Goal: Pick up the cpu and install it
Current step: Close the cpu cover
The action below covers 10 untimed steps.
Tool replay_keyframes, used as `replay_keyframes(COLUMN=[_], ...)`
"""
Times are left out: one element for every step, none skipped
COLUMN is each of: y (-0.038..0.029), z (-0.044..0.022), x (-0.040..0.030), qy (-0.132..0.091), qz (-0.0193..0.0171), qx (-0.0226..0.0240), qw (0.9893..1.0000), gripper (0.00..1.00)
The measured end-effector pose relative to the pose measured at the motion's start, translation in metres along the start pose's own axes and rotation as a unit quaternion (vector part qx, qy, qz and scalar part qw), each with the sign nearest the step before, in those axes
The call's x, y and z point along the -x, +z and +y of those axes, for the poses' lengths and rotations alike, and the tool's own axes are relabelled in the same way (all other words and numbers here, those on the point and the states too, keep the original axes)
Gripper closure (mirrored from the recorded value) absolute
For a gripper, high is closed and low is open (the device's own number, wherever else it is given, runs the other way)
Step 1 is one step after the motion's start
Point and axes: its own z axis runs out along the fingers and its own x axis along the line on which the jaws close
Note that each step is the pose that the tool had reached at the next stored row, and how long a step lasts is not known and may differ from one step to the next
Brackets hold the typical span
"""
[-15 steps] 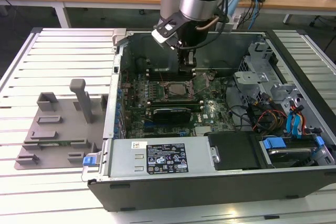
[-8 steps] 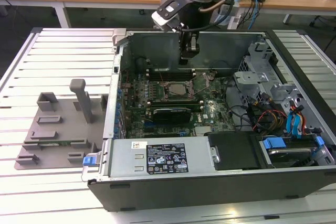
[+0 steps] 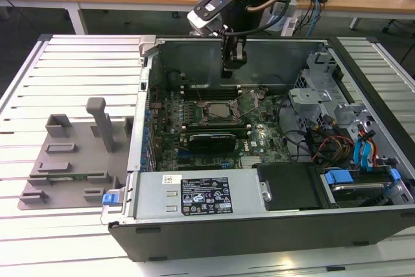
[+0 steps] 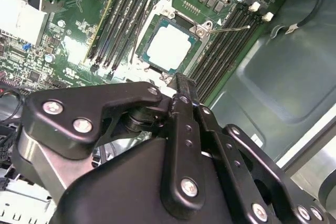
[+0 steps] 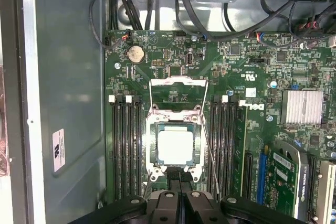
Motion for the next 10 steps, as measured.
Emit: replay_keyframes(y=[-0.0001,-0.0003,-0.0007,-0.001,-0.0013,-0.002,-0.0022,-0.0023,-0.0028,-0.003], z=[0.0007,0.0028,0.0082,0.0117,0.0156,0.0235,0.026,0.0281,0.0329,0.0354], x=[0.0,0.0,0.0001,0.0001,0.0001,0.0002,0.0002,0.0002,0.0003,0.0003], qy=[0.0,0.0,0.0,0.0,0.0,0.0,0.0,0.0,0.0,0.0], qz=[0.0,0.0,0.0,0.0,-0.0001,-0.0001,-0.0001,0.0,0.0,0.0], qx=[0.0,0.0,0.0,0.0,-0.0001,-0.0002,-0.0003,-0.0003,-0.0004,-0.0005], qw=[1.0,1.0,1.0,1.0,1.0,1.0,1.0,1.0,1.0,1.0], gripper=[0.89,0.89,0.89,0.89,0.89,0.89,0.89,0.89,0.89,0.89])
